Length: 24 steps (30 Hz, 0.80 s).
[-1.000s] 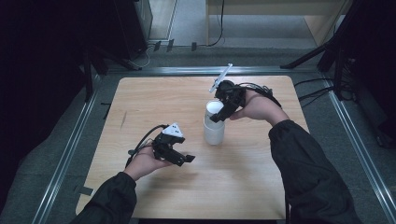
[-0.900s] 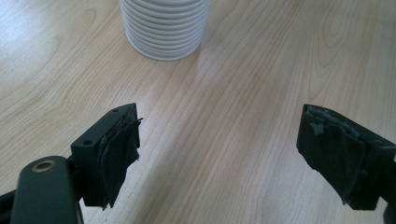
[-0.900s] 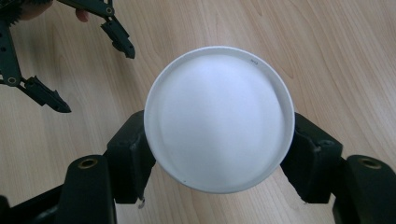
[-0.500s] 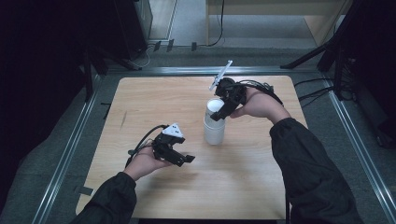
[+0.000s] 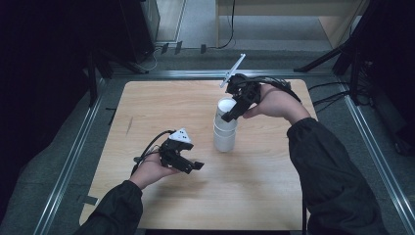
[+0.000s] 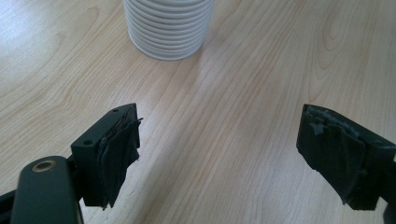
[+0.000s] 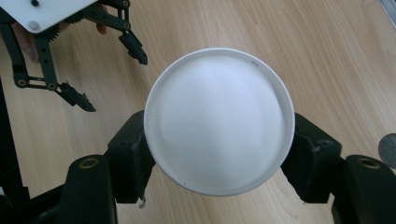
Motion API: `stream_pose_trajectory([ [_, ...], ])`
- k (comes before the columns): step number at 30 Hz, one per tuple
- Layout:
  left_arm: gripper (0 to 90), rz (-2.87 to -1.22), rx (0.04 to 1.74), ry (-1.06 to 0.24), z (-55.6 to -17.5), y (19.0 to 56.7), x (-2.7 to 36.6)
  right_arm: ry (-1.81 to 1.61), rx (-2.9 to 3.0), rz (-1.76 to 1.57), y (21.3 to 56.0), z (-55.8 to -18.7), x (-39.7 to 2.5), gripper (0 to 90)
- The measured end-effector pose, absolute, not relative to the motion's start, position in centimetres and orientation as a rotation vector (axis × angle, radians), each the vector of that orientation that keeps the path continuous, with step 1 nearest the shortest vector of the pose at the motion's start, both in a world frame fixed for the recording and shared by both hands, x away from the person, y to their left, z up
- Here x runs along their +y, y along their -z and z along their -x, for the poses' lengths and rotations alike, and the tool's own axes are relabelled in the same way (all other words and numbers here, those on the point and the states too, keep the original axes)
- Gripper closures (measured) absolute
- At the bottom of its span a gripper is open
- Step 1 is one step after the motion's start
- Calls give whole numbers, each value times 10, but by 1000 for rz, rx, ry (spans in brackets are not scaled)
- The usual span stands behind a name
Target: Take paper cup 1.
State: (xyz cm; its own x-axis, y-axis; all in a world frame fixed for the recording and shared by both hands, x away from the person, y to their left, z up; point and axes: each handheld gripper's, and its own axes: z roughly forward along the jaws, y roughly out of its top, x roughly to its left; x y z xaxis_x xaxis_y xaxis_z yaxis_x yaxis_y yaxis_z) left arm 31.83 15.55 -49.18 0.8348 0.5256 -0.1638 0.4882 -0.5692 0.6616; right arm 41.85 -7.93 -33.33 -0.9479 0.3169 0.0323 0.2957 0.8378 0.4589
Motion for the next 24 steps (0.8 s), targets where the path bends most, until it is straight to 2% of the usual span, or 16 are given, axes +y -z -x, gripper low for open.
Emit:
stream_pose_trajectory([
  [16, 136, -2262, 762, -61, -320, 491, 159, -803, 2923, -439, 279, -401, -92, 336],
  [24, 136, -2262, 764, -67, -320, 491, 160, -843, 2955, -409, 273, -383, -101, 339],
])
